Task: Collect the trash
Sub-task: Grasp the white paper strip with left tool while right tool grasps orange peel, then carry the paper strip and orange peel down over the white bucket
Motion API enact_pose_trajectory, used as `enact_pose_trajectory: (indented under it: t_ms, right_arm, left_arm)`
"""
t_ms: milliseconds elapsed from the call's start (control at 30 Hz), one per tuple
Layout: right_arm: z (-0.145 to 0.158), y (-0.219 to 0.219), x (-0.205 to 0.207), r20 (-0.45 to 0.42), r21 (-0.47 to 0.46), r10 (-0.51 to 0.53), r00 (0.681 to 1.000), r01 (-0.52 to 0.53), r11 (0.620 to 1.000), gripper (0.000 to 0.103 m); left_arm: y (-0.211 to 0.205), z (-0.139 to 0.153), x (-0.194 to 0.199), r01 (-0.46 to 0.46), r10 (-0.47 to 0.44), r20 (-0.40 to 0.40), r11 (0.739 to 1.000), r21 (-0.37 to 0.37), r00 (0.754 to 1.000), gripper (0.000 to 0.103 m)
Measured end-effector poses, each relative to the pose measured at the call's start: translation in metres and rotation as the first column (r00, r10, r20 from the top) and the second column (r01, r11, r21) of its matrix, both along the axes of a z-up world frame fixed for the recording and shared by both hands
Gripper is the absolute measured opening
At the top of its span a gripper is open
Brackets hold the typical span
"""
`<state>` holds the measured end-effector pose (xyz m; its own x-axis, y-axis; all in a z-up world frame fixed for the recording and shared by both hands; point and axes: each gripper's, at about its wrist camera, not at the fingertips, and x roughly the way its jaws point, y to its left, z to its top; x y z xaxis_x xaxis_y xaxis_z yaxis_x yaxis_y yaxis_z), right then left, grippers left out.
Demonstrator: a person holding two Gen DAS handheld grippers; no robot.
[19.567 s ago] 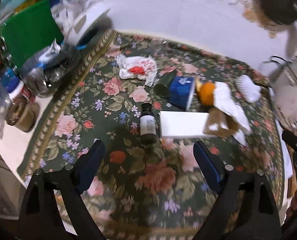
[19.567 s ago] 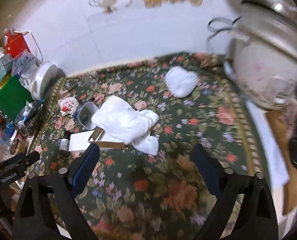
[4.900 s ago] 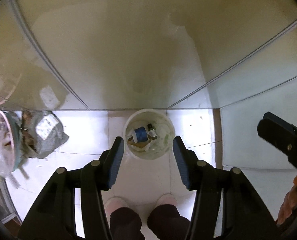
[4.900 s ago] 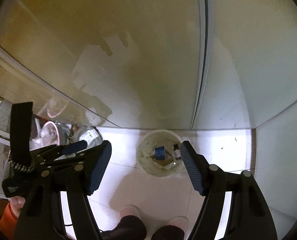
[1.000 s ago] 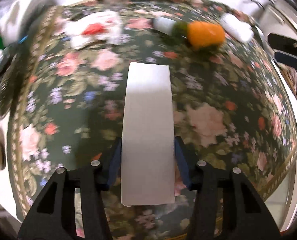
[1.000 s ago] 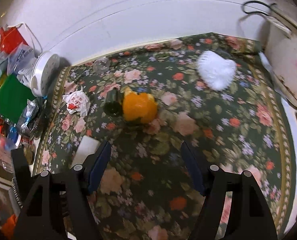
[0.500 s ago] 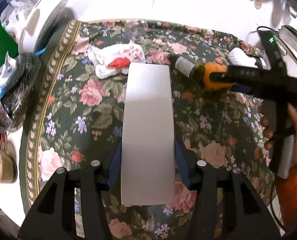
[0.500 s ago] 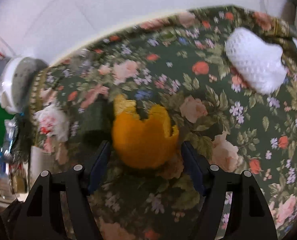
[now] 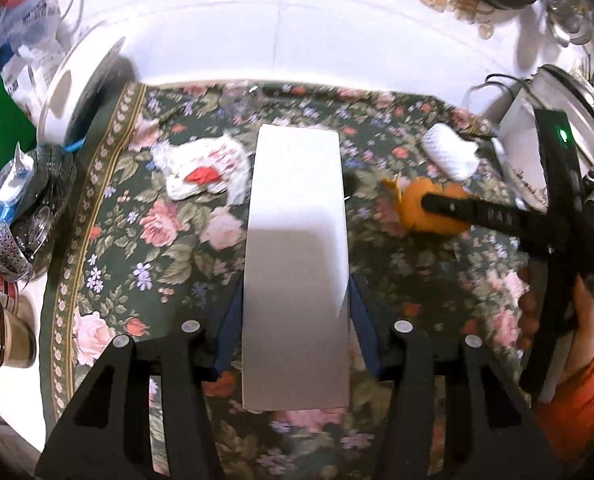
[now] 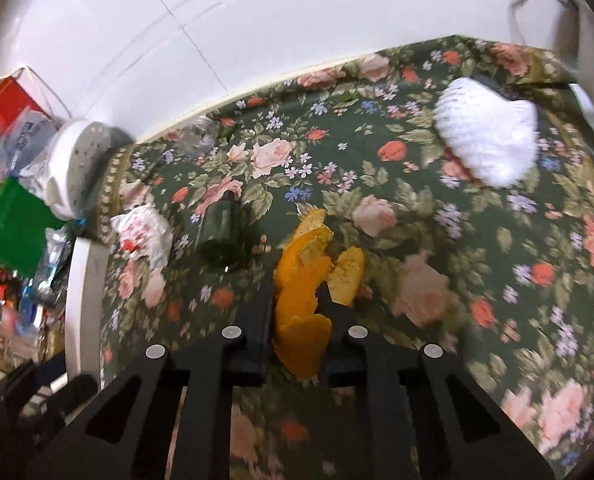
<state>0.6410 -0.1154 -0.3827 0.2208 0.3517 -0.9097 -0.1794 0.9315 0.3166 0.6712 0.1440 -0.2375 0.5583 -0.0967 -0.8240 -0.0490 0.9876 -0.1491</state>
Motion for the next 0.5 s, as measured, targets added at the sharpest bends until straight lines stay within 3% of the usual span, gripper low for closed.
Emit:
enact_pose_trajectory:
  t_ms: [500]
  right_arm:
    - [0.107, -0.059, -0.074, 0.163, 0.009, 0.12, 0.979, -0.123, 0.992, 0.014]
  left_arm:
    - [-0.092, 0.06, -0.073, -0.066, 0.065, 0.136, 0.998, -0.001, 0.989, 0.05]
